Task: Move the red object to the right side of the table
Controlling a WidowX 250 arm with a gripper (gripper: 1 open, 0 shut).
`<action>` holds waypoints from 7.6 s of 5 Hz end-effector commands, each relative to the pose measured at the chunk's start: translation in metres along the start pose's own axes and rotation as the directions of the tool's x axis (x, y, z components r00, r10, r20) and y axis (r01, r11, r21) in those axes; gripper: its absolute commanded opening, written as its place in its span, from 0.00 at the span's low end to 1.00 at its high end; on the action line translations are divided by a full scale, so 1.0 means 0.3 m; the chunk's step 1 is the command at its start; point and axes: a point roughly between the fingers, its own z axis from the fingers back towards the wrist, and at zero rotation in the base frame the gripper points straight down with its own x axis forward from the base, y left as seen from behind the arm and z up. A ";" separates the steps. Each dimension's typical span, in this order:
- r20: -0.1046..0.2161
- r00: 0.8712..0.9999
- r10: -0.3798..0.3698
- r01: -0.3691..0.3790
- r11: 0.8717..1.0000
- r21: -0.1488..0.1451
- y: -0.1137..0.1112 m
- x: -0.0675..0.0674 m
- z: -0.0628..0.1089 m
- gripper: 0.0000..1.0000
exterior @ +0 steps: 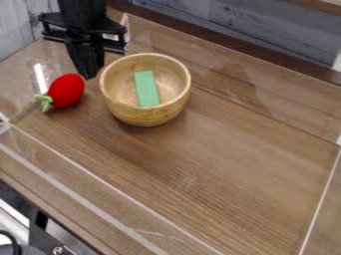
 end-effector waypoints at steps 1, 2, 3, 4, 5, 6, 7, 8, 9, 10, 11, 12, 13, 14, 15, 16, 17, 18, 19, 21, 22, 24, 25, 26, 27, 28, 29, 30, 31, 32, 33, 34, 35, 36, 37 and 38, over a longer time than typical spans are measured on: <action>0.034 0.999 -0.013 0.012 1.000 0.025 0.010 0.012 -0.005 1.00; 0.025 0.999 -0.022 0.021 0.999 0.034 0.021 -0.015 -0.041 1.00; 0.016 1.000 -0.012 0.011 0.999 0.052 0.077 -0.033 -0.085 1.00; 0.013 1.000 -0.015 0.014 0.998 0.069 0.107 -0.027 -0.064 1.00; 0.006 1.000 -0.022 0.022 0.996 0.081 0.126 -0.020 -0.047 1.00; -0.002 1.000 -0.012 0.012 0.996 0.093 0.143 -0.027 -0.098 1.00; -0.006 1.000 0.018 -0.017 0.994 0.103 0.133 -0.008 -0.103 1.00; -0.014 0.999 0.047 -0.045 0.993 0.113 0.114 0.009 -0.109 0.00; -0.017 0.997 0.073 -0.070 0.991 0.115 0.069 0.022 -0.083 0.00; -0.015 1.000 0.013 -0.011 0.995 0.104 0.010 0.031 -0.047 0.00; -0.010 0.998 -0.058 0.059 0.994 0.088 -0.077 0.037 -0.012 0.00; -0.004 0.999 -0.041 0.041 0.995 0.092 -0.031 0.027 0.006 1.00; -0.006 1.000 -0.018 0.019 0.995 0.102 -0.005 0.016 0.012 1.00; -0.010 0.999 0.052 -0.051 0.992 0.118 0.031 0.001 -0.003 1.00; -0.002 0.992 0.129 -0.127 0.983 0.136 0.091 -0.007 -0.014 1.00; 0.005 0.991 0.135 -0.134 0.980 0.147 0.155 0.000 0.000 1.00; 0.005 0.990 0.140 -0.139 0.978 0.155 0.192 0.003 -0.002 1.00; -0.003 0.997 0.076 -0.075 0.985 0.157 0.219 0.002 -0.096 1.00; -0.009 1.000 0.013 -0.011 0.988 0.157 0.235 0.002 -0.175 1.00; -0.015 1.000 -0.016 0.018 0.988 0.152 0.235 -0.023 -0.209 0.00; -0.009 0.999 0.031 -0.029 0.990 0.136 0.229 0.003 -0.141 0.00; 0.016 0.999 0.030 -0.032 0.995 0.090 0.111 0.058 -0.020 0.00; 0.027 0.999 -0.025 0.023 0.998 0.064 -0.011 0.082 0.004 0.00; 0.012 1.000 0.009 -0.010 0.997 0.074 0.024 0.091 -0.019 1.00; 0.000 1.000 0.012 -0.012 0.996 0.084 0.061 0.090 -0.022 1.00; -0.007 1.000 0.016 -0.016 0.995 0.099 0.094 0.087 -0.029 1.00; -0.008 1.000 0.025 -0.024 0.993 0.115 0.131 0.085 -0.037 1.00; -0.011 1.000 0.009 -0.007 0.992 0.126 0.182 0.093 -0.046 1.00; -0.017 1.000 -0.011 0.013 0.991 0.135 0.225 0.099 -0.059 1.00; -0.028 0.999 -0.025 0.029 0.989 0.143 0.234 0.118 -0.076 1.00; -0.041 0.998 -0.042 0.048 0.988 0.148 0.229 0.135 -0.099 1.00; -0.055 0.998 -0.020 0.028 0.987 0.156 0.270 0.158 -0.139 1.00; -0.068 0.998 0.004 0.007 0.986 0.164 0.310 0.182 -0.170 1.00; -0.082 0.997 0.008 0.006 0.985 0.170 0.309 0.181 -0.223 1.00; -0.089 0.996 0.012 0.003 0.985 0.171 0.303 0.183 -0.257 0.00; -0.087 0.991 0.106 -0.089 0.981 0.174 0.284 0.162 -0.251 0.00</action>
